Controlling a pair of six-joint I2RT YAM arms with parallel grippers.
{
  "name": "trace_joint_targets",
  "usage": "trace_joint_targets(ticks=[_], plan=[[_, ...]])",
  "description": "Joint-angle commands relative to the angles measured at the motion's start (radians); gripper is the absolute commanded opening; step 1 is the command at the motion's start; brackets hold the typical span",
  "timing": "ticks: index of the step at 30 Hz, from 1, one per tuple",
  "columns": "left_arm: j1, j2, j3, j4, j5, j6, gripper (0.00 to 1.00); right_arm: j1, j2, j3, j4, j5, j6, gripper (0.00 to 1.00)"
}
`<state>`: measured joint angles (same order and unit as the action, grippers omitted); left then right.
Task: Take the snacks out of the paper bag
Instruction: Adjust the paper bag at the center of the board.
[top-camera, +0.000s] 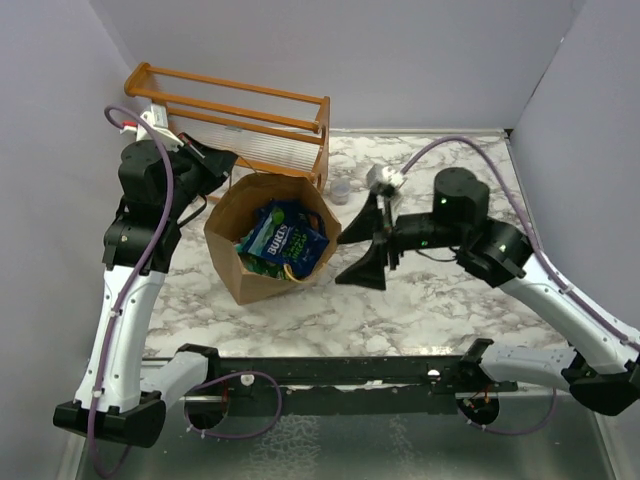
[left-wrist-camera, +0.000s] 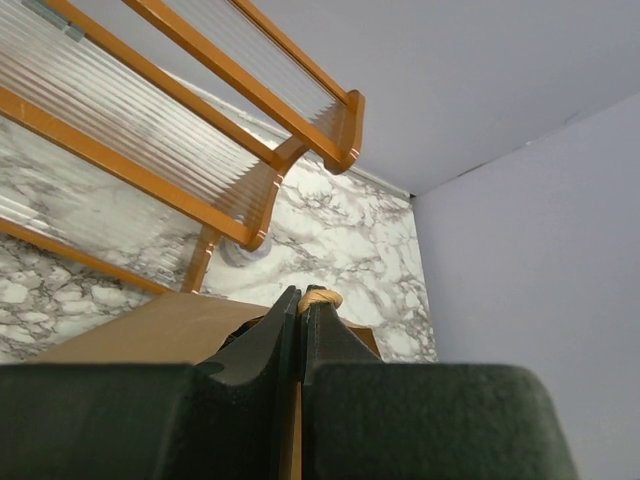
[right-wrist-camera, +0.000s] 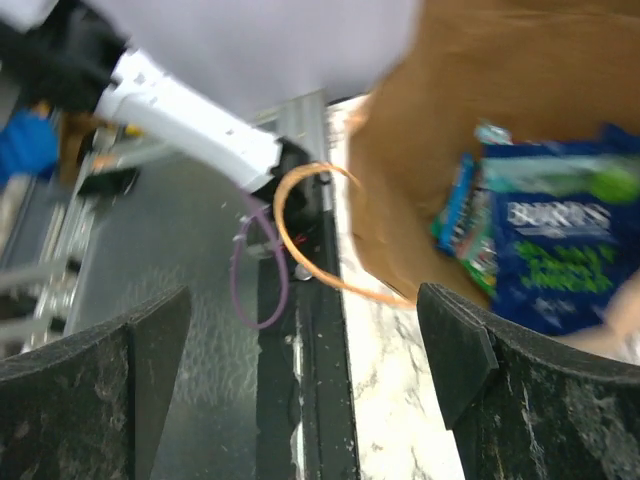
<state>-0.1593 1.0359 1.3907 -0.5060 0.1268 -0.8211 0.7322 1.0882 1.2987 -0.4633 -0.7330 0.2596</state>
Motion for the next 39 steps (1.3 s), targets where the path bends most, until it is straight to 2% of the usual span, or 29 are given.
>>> trace_joint_targets(ticks=[1, 5, 9, 13, 18, 23, 27, 28, 34, 36, 39], plan=[[-0.003, -0.060, -0.002, 0.106, 0.063, 0.008, 0.00, 0.218, 0.074, 0.038, -0.028, 0.085, -0.332, 0.95], [-0.003, -0.071, 0.009, 0.105, 0.069, 0.016, 0.00, 0.261, 0.122, 0.035, 0.014, 0.148, -0.471, 0.91], [-0.003, -0.076, 0.001, 0.107, 0.095, 0.013, 0.00, 0.299, 0.130, 0.010, 0.045, 0.067, -0.615, 0.82], [-0.003, -0.083, -0.011, 0.109, 0.099, 0.016, 0.00, 0.323, 0.119, -0.027, 0.098, 0.057, -0.629, 0.78], [-0.003, -0.080, -0.014, 0.117, 0.099, 0.027, 0.00, 0.331, 0.102, -0.067, 0.104, 0.053, -0.622, 0.79], [-0.003, -0.082, -0.032, 0.167, 0.127, -0.002, 0.00, 0.336, 0.082, -0.123, 0.190, 0.255, -0.594, 0.43], [-0.003, -0.082, -0.013, 0.161, 0.084, 0.016, 0.00, 0.337, 0.079, -0.123, 0.290, 0.420, -0.527, 0.04], [-0.003, -0.084, 0.004, 0.142, 0.043, 0.029, 0.00, 0.337, 0.086, -0.113, 0.308, 0.467, -0.500, 0.02], [-0.003, -0.090, 0.109, 0.051, -0.274, 0.078, 0.00, 0.332, 0.165, -0.042, 0.414, 0.579, -0.473, 0.01], [-0.003, -0.089, 0.127, 0.068, -0.327, 0.106, 0.00, 0.317, 0.206, -0.012, 0.453, 0.556, -0.484, 0.01], [-0.003, -0.102, 0.090, 0.203, -0.337, 0.117, 0.00, 0.279, 0.282, 0.059, 0.474, 0.499, -0.494, 0.01]])
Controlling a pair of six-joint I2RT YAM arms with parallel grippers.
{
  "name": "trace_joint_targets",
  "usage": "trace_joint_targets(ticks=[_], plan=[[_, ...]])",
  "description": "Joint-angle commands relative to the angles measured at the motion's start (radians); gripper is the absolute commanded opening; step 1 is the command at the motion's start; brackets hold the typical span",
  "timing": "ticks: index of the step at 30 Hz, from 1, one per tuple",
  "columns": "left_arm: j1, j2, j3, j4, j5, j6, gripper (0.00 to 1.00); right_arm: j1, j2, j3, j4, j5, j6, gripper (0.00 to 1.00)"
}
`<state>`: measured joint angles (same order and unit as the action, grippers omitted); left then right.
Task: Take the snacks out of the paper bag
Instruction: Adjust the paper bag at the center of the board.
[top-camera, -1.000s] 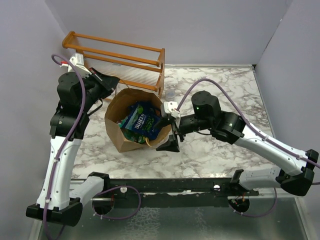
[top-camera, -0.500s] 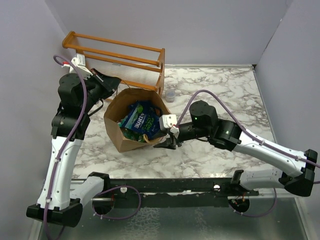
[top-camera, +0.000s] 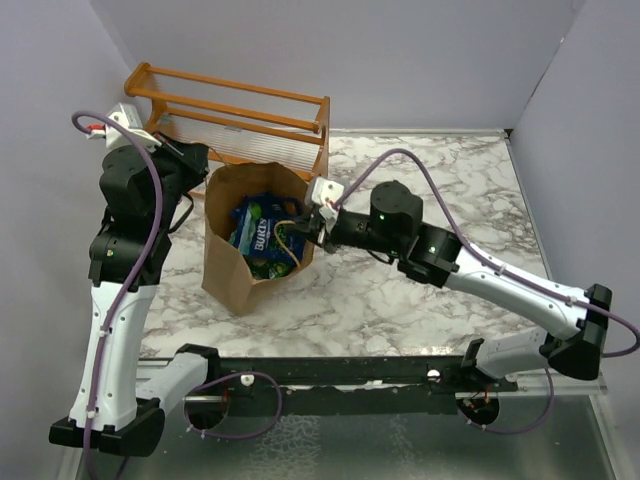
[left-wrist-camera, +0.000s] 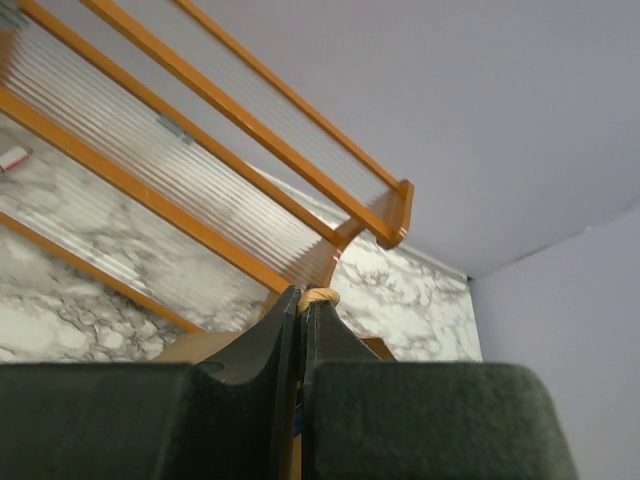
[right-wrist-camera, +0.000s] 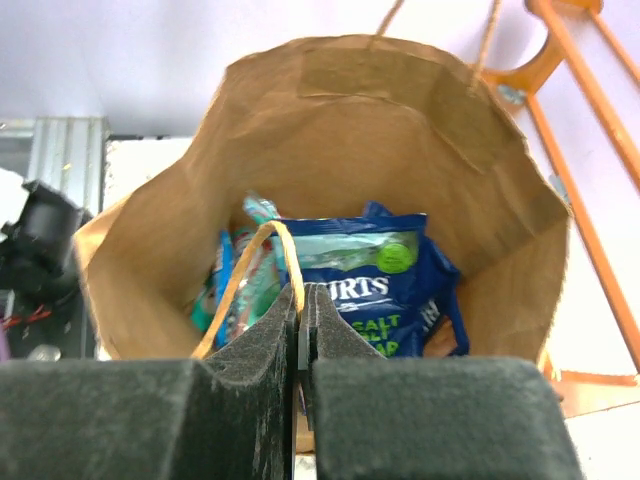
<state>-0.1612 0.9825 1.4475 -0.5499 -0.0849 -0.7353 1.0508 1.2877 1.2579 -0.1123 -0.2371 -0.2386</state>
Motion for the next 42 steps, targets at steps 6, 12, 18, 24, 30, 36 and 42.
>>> trace_joint_targets(ticks=[6, 12, 18, 24, 30, 36, 42], plan=[[-0.001, 0.018, 0.090, 0.339, -0.069, 0.080, 0.00, -0.095, 0.209, 0.206, 0.137, -0.095, -0.007, 0.01], [-0.001, -0.019, -0.071, 0.470, 0.188, 0.105, 0.00, -0.097, 0.133, 0.020, 0.162, -0.096, -0.004, 0.01], [-0.001, -0.109, -0.269, 0.575, 0.461, 0.112, 0.00, -0.095, -0.026, -0.250, 0.194, -0.109, 0.051, 0.01], [-0.001, -0.168, -0.328, 0.568, 0.596, 0.062, 0.00, -0.096, -0.127, -0.375, 0.110, -0.081, 0.247, 0.11], [-0.001, -0.210, -0.392, 0.612, 0.687, -0.023, 0.00, -0.097, -0.182, -0.404, -0.043, -0.160, 0.374, 0.29], [-0.001, -0.249, -0.453, 0.603, 0.739, -0.019, 0.00, -0.096, -0.219, -0.348, -0.218, -0.148, 0.323, 0.50], [-0.001, -0.279, -0.496, 0.590, 0.745, -0.018, 0.00, -0.096, -0.328, -0.275, -0.297, 0.024, 0.267, 0.75]])
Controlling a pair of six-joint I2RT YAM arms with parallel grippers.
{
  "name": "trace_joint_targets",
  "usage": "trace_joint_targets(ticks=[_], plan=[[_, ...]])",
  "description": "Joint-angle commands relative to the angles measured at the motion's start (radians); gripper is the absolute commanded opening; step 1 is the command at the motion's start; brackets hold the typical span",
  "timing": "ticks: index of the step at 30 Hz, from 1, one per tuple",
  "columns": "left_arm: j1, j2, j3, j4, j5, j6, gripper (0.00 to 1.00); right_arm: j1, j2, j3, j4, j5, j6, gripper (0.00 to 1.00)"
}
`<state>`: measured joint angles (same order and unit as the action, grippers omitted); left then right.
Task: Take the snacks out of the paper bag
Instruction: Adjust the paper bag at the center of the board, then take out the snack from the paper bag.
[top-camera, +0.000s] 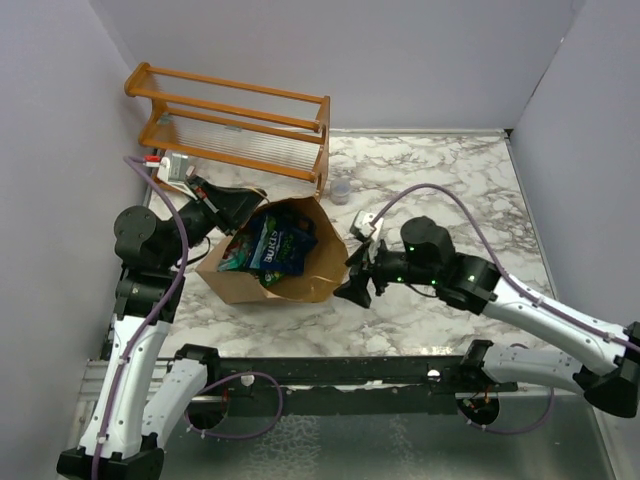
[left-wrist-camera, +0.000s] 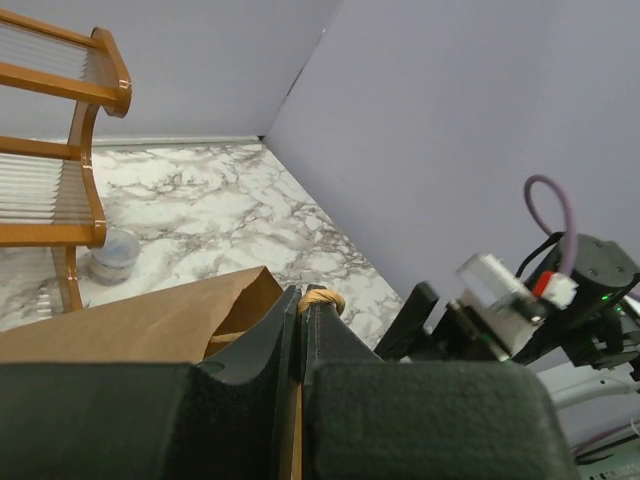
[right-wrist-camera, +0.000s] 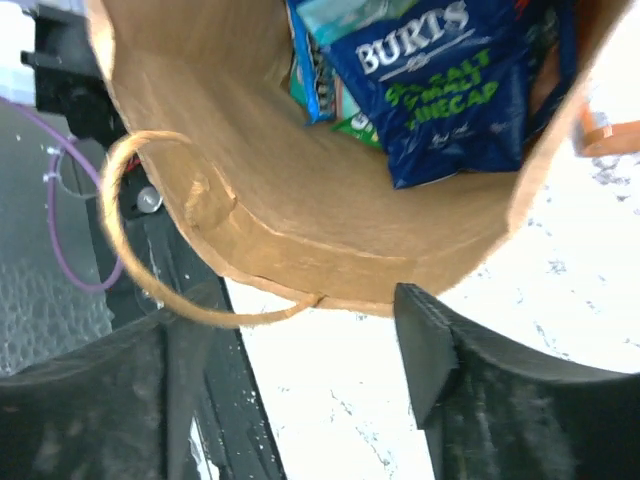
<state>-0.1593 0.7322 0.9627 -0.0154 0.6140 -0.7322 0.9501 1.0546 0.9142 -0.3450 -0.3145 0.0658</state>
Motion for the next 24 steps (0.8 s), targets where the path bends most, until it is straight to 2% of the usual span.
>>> trace_joint_targets(ticks=[1, 5, 9, 11, 13, 15, 18, 21, 24], plan=[[-0.003, -0.030, -0.013, 0.059, 0.045, -0.026, 0.00, 0.005, -0.118, 0.071, -0.056, 0.070, -0.044, 0.78], [-0.003, -0.023, 0.004, 0.066, 0.047, -0.040, 0.00, 0.005, -0.203, 0.061, -0.007, 0.005, -0.071, 0.85], [-0.003, -0.026, 0.014, 0.090, 0.047, -0.067, 0.00, 0.005, -0.243, 0.064, 0.078, 0.117, -0.122, 0.88], [-0.003, -0.031, 0.013, 0.115, 0.045, -0.094, 0.00, 0.004, -0.222, 0.082, 0.128, 0.167, -0.171, 0.84], [-0.003, -0.036, 0.013, 0.130, 0.029, -0.112, 0.00, 0.004, -0.176, 0.104, 0.149, 0.108, -0.283, 0.82], [-0.003, -0.036, 0.016, 0.136, 0.017, -0.129, 0.00, 0.006, -0.111, 0.114, 0.158, 0.009, -0.430, 0.75], [-0.003, -0.043, 0.013, 0.151, -0.002, -0.150, 0.00, 0.005, 0.029, 0.197, 0.101, -0.141, -0.577, 0.74], [-0.003, -0.037, 0.022, 0.143, 0.001, -0.154, 0.00, 0.009, 0.158, 0.264, 0.058, -0.228, -0.705, 0.70], [-0.003, -0.032, 0.025, 0.140, 0.012, -0.160, 0.00, 0.050, 0.227, 0.273, 0.014, -0.253, -0.925, 0.64]])
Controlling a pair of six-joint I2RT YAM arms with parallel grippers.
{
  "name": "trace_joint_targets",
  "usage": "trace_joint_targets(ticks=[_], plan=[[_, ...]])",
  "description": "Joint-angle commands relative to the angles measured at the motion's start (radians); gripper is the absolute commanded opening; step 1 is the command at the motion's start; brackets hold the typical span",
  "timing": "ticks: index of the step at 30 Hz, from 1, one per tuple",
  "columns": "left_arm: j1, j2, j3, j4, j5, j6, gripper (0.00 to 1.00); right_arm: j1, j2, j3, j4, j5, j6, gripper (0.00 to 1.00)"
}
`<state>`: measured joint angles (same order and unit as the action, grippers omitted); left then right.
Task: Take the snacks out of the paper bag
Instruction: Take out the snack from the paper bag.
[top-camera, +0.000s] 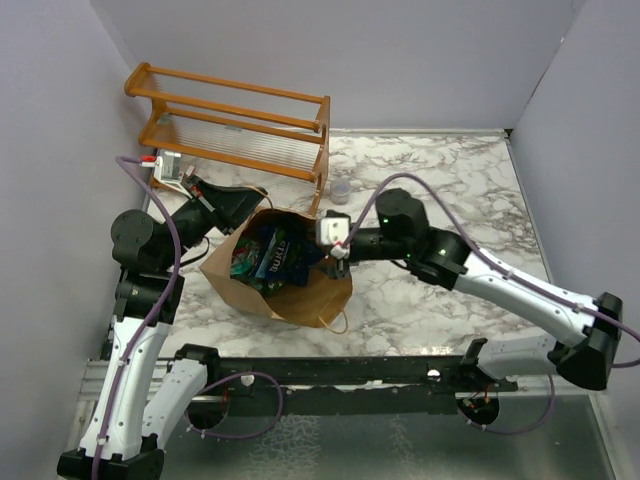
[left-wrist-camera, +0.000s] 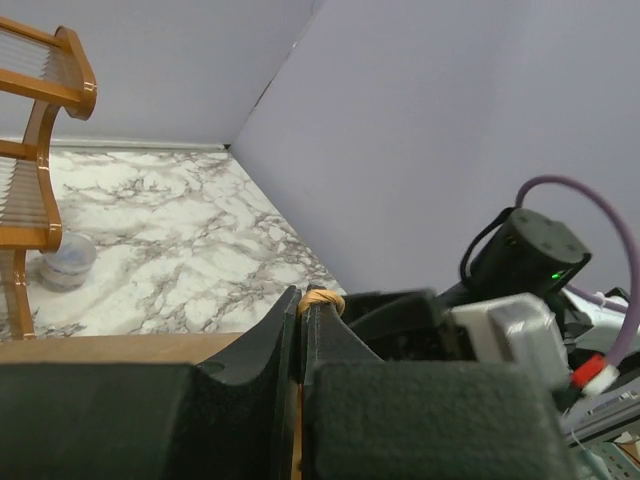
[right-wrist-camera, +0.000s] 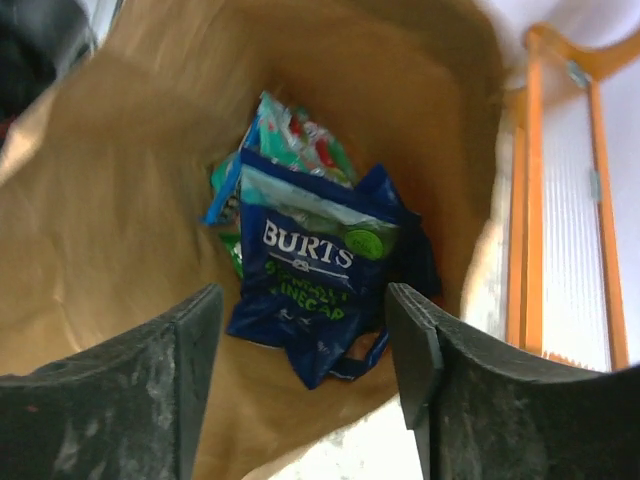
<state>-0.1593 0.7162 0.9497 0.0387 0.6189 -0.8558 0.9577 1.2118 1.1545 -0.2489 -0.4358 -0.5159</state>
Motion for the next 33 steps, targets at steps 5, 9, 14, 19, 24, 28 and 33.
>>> trace_joint_targets(ticks=[5, 9, 14, 19, 24, 28, 33], plan=[[-0.003, -0.026, 0.039, 0.079, -0.003, -0.042, 0.00, 0.074, 0.099, 0.000, -0.032, -0.132, -0.555, 0.66], [-0.003, -0.029, 0.038, 0.073, -0.001, -0.045, 0.00, 0.079, 0.191, 0.115, -0.126, -0.094, -0.624, 0.67], [-0.003, -0.029, 0.038, 0.074, -0.004, -0.053, 0.00, 0.078, 0.286, 0.160, -0.128, -0.070, -0.722, 0.70], [-0.003, -0.020, 0.043, 0.065, 0.004, -0.054, 0.00, 0.079, 0.379, 0.238, -0.167, -0.054, -0.788, 0.71], [-0.003, -0.021, 0.041, 0.054, -0.001, -0.051, 0.00, 0.084, 0.458, 0.300, -0.199, 0.015, -0.846, 0.72], [-0.003, -0.019, 0.045, 0.054, -0.004, -0.052, 0.00, 0.090, 0.501, 0.333, -0.211, 0.071, -0.877, 0.73], [-0.003, -0.011, 0.048, 0.053, -0.002, -0.049, 0.00, 0.105, 0.542, 0.356, -0.220, 0.149, -0.921, 0.70]])
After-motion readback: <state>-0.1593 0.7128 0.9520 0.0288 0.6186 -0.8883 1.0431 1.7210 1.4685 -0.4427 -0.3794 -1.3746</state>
